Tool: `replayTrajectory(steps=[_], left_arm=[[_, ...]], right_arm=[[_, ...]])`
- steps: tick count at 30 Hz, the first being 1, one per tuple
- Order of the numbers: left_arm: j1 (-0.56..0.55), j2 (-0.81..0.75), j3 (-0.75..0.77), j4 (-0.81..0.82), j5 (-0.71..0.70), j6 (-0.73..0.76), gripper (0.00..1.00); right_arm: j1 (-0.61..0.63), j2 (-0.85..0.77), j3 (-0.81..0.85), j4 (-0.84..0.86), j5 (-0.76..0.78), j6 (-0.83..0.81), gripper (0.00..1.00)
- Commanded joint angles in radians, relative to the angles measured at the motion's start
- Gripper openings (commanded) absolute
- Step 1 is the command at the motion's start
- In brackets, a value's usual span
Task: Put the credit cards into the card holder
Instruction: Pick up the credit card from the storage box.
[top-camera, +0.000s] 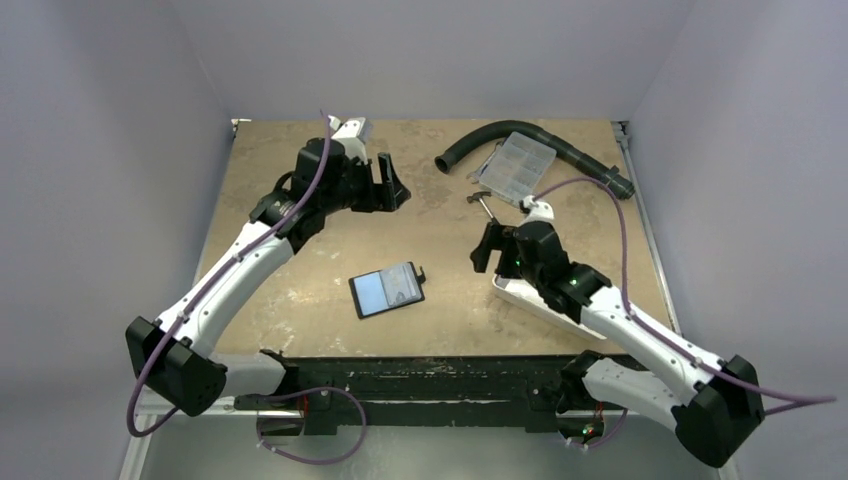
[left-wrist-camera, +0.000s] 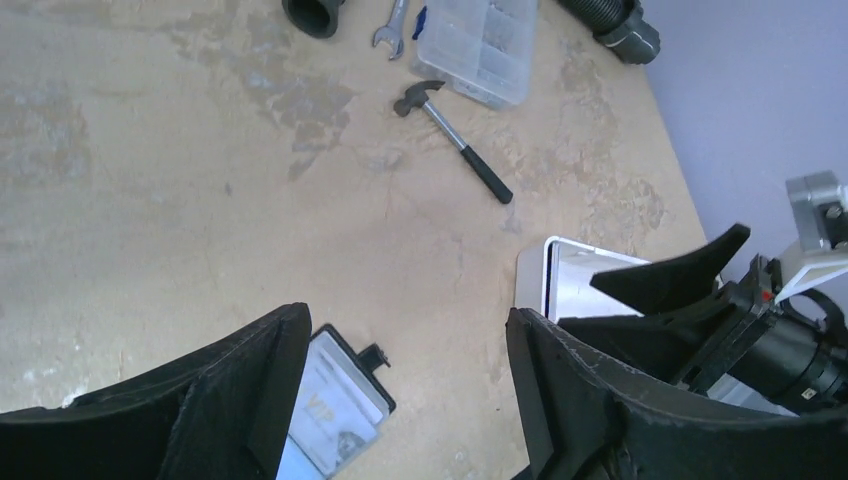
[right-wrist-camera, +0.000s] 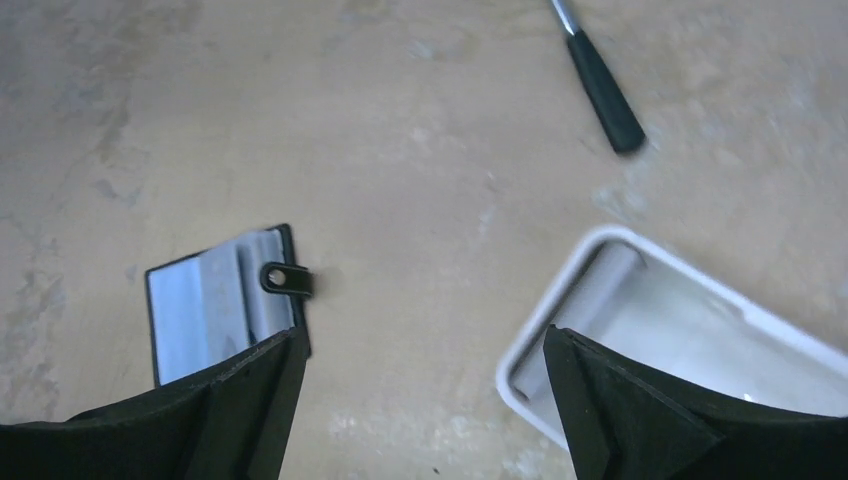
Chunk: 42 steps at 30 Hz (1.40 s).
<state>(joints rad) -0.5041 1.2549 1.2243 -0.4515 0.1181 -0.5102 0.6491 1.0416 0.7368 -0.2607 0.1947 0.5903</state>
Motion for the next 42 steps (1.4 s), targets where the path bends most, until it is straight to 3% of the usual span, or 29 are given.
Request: replayTrajectory(steps=[1,7,16,31,42], left_arm=[[0.003,0.063,0.069,-0.028,0.031,0.090,0.77],[0.004,0.061,-0.135,0.135,0.037,0.088,0.77],[0.004,0.052,-0.168,0.124,0.032,0.116,0.77],[0.004,0.053,-0.180,0.131,0.049,0.114,0.77],[0.005,0.060,-0.183,0.135,0.062,0.111,0.77]], right_arm=[[-0.026,-0.146,-0.115,-0.141,0.125,0.201,0.99],[-0.089,-0.177,-0.183,-0.085,0.062,0.274,0.97],[-0.190,-0.040,-0.200,0.076,-0.111,0.293,0.94],[-0.224,0.025,-0.231,0.172,-0.136,0.341,0.94],[-0.241,0.001,-0.238,0.207,-0.168,0.341,0.78]])
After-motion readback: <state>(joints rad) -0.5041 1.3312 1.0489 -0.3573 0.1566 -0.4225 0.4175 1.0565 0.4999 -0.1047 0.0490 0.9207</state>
